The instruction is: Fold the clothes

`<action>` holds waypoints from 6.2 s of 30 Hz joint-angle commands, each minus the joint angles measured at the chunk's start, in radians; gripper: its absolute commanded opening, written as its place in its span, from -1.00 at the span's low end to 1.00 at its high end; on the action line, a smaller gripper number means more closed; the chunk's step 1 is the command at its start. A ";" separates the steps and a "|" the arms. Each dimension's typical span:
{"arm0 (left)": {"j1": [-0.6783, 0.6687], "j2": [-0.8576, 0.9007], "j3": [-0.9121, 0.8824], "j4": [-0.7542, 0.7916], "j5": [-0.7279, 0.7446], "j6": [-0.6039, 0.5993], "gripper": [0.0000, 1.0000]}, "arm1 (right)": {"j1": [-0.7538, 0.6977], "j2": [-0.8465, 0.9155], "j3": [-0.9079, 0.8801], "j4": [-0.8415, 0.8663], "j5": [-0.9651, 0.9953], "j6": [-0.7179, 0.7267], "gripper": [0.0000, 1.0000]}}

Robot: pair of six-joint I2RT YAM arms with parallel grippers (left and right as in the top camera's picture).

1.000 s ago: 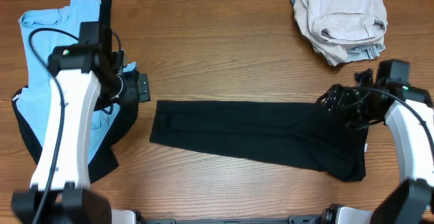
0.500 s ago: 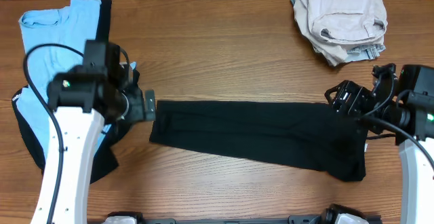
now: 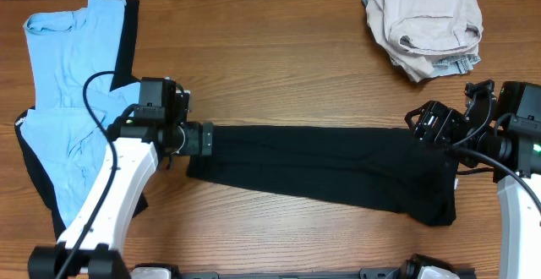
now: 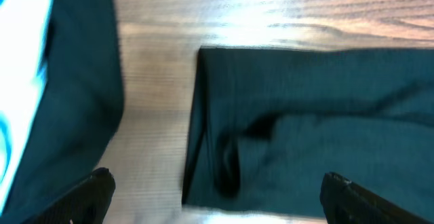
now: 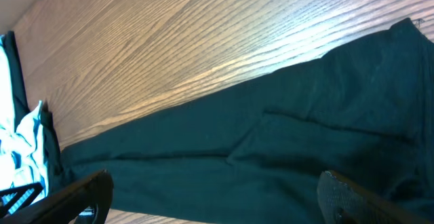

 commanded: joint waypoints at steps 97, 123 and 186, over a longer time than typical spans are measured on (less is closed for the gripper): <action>-0.593 0.629 0.720 -0.221 0.184 0.101 0.12 | 0.000 0.118 0.010 0.032 0.010 -0.008 1.00; -0.518 0.629 1.220 -0.602 0.146 0.119 0.21 | 0.000 0.388 -0.289 0.171 0.010 0.046 0.89; -0.116 0.632 1.217 -0.739 -0.264 0.114 0.19 | 0.878 0.557 0.172 0.323 0.077 0.245 -0.39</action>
